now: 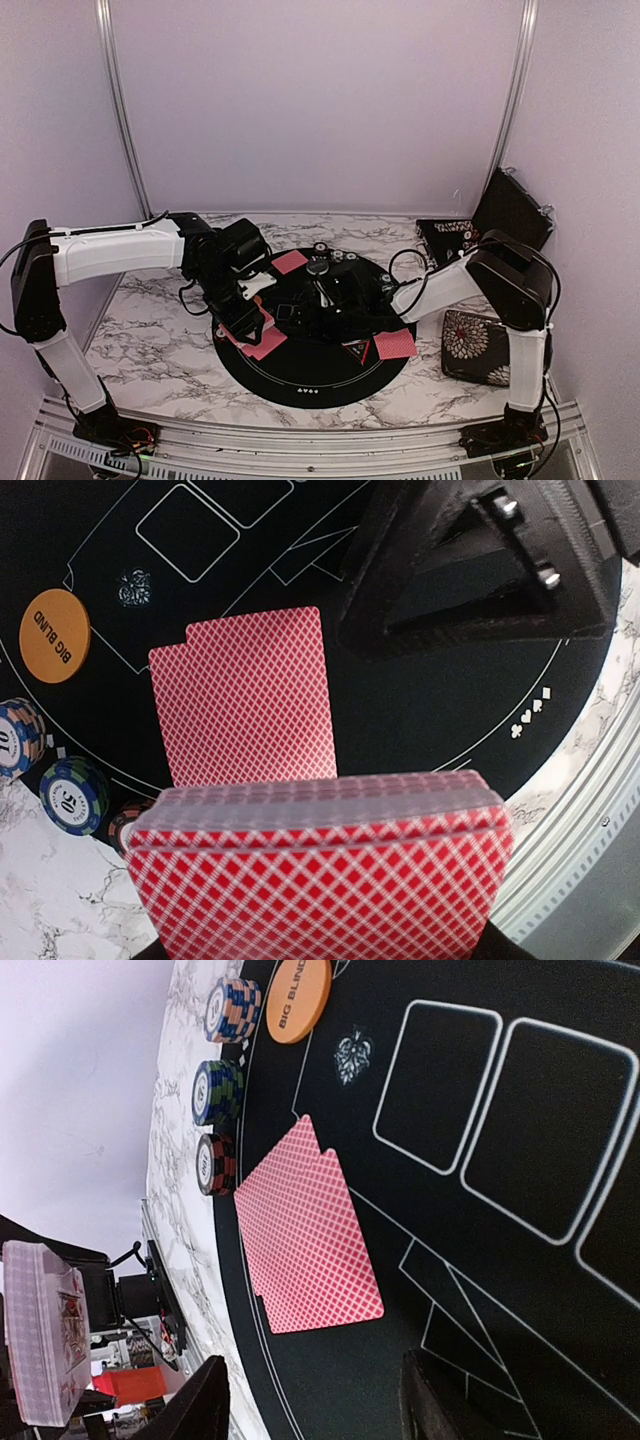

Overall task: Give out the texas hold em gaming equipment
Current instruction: Distribute the poker card in the big blind area, then pick up the poker card from the face-down deck piles.

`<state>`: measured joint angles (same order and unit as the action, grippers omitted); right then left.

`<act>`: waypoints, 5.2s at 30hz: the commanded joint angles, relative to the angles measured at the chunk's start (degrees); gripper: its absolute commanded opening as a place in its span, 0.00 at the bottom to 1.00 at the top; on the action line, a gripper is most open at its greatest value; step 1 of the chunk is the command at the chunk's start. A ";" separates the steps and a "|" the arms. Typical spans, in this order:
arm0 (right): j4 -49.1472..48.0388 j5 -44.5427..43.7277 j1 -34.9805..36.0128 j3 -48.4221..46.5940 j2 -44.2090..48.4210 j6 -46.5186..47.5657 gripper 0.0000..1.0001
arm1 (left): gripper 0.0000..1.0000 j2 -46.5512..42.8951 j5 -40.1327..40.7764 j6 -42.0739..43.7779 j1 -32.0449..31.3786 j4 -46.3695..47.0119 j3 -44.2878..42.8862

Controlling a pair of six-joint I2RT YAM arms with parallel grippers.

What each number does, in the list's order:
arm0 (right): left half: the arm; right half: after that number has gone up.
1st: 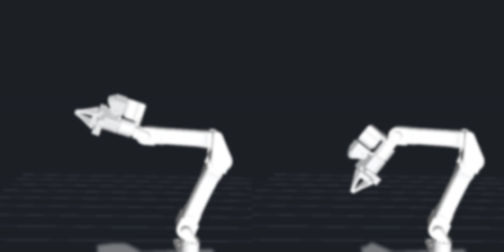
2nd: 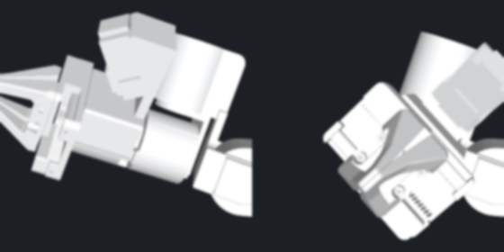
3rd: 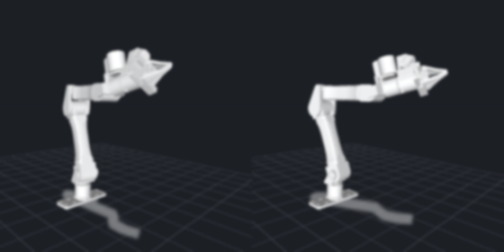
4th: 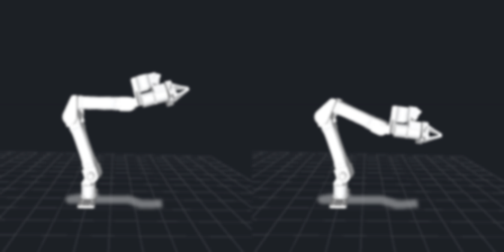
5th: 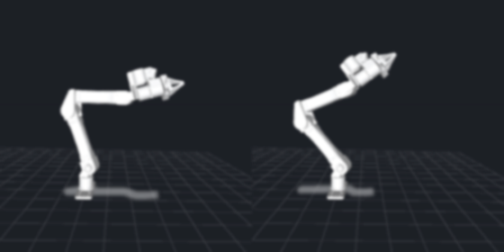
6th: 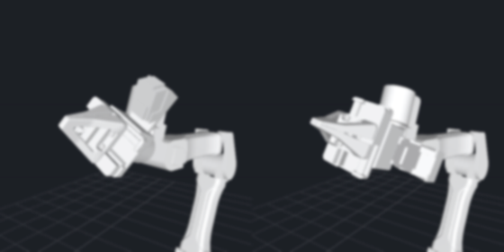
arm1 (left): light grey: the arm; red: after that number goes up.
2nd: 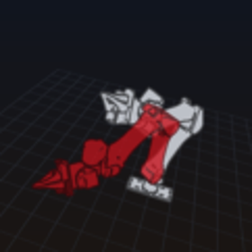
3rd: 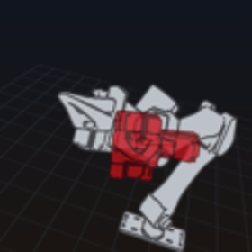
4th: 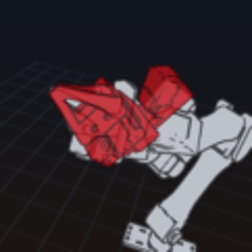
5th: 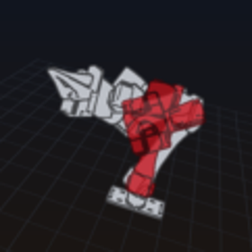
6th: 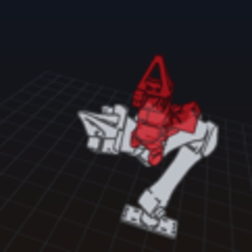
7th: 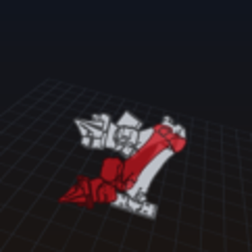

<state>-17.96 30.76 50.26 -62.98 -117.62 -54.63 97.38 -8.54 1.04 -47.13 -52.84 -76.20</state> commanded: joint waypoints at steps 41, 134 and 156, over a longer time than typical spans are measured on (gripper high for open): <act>-24.10 13.18 2.06 -5.03 -3.50 -17.83 0.61 | 0.55 -2.10 -0.65 0.52 0.29 0.38 -0.92; -21.95 9.93 -0.01 2.39 6.21 -16.76 0.16 | 0.55 -2.08 -0.59 0.41 0.40 0.80 0.08; -19.93 9.84 -0.15 1.79 7.19 -15.77 0.03 | 0.55 -1.90 -0.80 0.45 0.38 0.81 0.01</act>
<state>-38.50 40.45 49.93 -59.11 -112.46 -71.33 96.71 -8.54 1.06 -46.83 -52.58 -76.01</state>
